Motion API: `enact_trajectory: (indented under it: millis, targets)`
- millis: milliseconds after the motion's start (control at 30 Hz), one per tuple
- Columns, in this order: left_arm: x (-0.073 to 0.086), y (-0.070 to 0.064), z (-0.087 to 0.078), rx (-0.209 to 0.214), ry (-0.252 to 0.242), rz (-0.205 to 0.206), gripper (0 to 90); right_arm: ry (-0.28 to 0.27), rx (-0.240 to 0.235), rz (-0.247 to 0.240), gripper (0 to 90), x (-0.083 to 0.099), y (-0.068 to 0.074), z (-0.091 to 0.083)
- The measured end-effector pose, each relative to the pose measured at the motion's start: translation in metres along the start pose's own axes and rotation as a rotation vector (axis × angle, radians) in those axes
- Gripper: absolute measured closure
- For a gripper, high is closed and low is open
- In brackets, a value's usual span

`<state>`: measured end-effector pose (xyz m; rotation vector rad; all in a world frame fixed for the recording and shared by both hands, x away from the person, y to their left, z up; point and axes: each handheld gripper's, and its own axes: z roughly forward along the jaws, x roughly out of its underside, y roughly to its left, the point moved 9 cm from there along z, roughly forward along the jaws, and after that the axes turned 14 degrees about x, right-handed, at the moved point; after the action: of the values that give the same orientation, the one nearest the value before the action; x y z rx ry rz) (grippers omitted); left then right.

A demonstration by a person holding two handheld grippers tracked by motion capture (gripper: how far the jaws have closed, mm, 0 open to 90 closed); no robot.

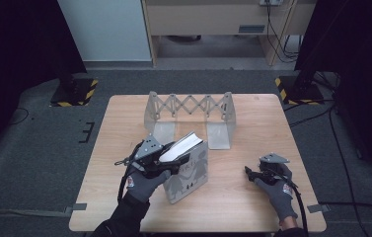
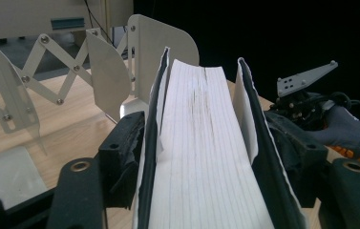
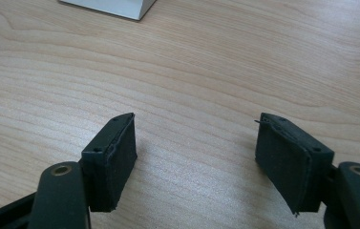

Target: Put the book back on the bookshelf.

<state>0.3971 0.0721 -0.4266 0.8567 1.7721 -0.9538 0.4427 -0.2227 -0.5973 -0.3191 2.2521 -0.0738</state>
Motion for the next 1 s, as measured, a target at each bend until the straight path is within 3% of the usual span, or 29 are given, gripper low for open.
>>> enact_trajectory:
  millis: [67,267,400,500,633,833,1000]
  targets:
    - [-0.001,0.000,0.002,0.004,-0.013,-0.006,33.1,0.000,0.000,0.001,30.3,0.000,0.000,0.000]
    - [-0.002,0.004,0.003,0.001,0.019,0.011,31.3,0.000,0.002,0.001,30.2,0.000,0.000,0.000]
    - [-0.006,0.005,0.006,0.015,0.012,0.008,30.6,-0.002,0.003,0.002,30.2,0.000,0.000,0.000]
    - [-0.005,0.003,0.013,0.013,0.050,0.025,29.1,-0.001,0.002,-0.001,30.2,0.000,0.000,0.000]
    - [-0.003,0.000,0.015,0.016,0.098,0.037,35.6,-0.002,0.003,0.003,30.1,0.000,0.000,0.000]
    - [-0.002,-0.006,0.015,0.044,0.105,0.031,47.5,-0.002,0.002,-0.001,30.1,0.000,0.000,0.000]
    - [-0.002,-0.010,0.015,0.042,0.107,0.044,50.2,-0.002,0.002,-0.001,30.1,0.000,0.000,0.000]
